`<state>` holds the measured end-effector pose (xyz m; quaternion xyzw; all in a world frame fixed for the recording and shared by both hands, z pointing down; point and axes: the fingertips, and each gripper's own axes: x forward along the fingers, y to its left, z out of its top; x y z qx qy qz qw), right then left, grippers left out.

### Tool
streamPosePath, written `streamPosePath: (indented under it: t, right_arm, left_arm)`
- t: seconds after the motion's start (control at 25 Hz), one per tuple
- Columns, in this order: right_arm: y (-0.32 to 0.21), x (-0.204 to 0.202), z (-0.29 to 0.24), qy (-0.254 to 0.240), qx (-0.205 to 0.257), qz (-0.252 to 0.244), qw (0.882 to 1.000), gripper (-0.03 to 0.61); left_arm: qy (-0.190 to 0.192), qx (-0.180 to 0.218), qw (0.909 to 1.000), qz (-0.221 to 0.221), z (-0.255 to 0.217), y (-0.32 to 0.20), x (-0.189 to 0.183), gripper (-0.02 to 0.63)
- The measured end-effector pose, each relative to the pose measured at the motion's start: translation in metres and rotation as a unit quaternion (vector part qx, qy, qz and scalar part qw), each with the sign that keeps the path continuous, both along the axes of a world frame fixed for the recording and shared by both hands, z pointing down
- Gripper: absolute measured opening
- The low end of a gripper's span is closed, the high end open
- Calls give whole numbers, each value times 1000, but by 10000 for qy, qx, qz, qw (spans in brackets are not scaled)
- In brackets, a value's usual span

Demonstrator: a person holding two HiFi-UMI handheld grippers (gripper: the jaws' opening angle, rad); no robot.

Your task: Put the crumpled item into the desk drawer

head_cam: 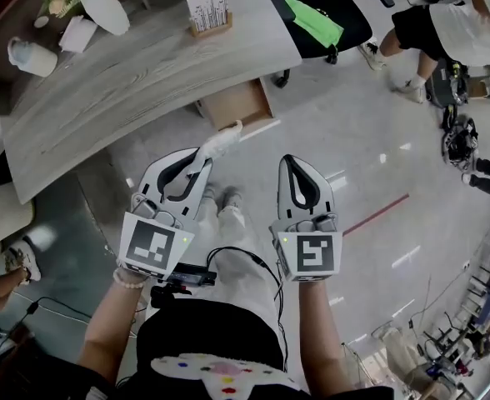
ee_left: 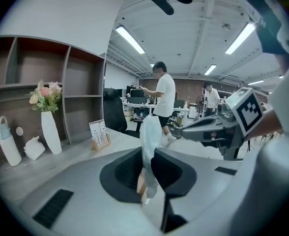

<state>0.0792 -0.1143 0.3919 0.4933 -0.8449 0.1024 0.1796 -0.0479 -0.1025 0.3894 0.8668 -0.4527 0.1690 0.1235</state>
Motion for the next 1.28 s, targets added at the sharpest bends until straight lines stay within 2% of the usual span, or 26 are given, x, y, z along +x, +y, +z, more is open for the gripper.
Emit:
streamPosePath:
  t: [0.64,1.04,1.28]
  right_arm:
    - [-19,-5,72,-26,-173,-151,9997,3]
    - [-21,0,129,1,-463,-120,9989,3]
    - [-17,3,156,26,-483,-93,9988,3]
  left_arm:
    - [-106,-218,9996,108,80,-23,13,58]
    - [-272,-556,9980,112,158,-39,20,58]
    - [-312,-806,9962,86,206,-47,22,58]
